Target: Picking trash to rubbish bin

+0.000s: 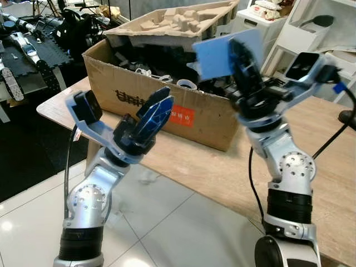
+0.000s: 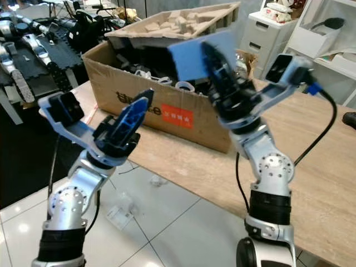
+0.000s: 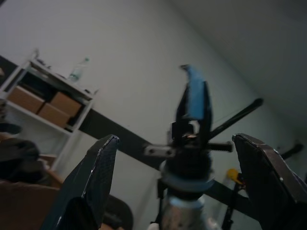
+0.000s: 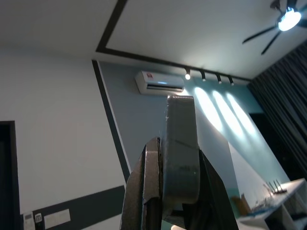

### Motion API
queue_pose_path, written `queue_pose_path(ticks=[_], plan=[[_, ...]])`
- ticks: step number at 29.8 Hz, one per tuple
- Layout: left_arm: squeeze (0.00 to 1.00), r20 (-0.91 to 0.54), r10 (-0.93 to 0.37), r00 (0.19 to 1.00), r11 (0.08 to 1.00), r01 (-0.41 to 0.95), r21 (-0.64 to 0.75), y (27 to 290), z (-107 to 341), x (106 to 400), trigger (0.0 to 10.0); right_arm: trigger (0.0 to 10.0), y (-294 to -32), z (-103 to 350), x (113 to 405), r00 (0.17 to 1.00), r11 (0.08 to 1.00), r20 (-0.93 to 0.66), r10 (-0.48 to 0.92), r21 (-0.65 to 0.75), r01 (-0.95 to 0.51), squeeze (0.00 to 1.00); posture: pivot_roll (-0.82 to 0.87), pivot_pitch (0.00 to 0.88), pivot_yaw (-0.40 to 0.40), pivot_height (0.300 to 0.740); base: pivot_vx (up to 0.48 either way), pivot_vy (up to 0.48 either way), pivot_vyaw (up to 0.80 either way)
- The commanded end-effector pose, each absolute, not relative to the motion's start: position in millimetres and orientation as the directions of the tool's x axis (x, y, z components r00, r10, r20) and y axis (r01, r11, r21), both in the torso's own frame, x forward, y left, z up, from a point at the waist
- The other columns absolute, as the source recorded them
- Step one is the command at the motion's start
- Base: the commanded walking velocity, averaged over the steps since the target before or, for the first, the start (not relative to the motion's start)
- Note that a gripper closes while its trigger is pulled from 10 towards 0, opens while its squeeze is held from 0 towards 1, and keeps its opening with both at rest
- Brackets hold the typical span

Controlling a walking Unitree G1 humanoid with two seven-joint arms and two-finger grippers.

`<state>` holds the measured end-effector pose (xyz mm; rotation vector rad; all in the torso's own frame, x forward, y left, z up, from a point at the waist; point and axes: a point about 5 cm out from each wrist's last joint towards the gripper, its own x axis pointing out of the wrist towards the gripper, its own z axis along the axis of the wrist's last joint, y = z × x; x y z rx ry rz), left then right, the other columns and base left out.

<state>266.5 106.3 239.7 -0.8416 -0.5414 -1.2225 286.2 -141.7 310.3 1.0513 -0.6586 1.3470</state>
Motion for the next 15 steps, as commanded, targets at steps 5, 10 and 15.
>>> queue_pose_path(ticks=[5,10,15], plan=[[0.05,0.732,-0.598,0.327,0.176,0.944,-0.278,107.8,237.7,271.4,10.0,0.0,-156.0,319.2,286.0,0.158,-0.036,0.892,0.425,0.19,-0.981,0.0,0.05,0.03,-0.049,0.74,0.0,0.0,0.0],[0.0,0.737,-0.575,0.355,0.261,0.933,-0.246,120.2,248.0,275.7,10.0,0.0,-173.3,323.9,308.2,0.341,0.219,0.841,0.42,0.271,-0.937,0.0,0.05,0.033,-0.054,0.74,0.0,0.0,0.0],[0.0,0.748,-0.553,0.367,0.315,0.923,-0.219,129.4,256.6,278.0,10.0,0.0,-185.1,326.4,329.8,0.52,0.462,0.775,0.36,0.336,-0.821,0.0,0.05,0.035,-0.056,0.74,0.0,0.0,0.0]])
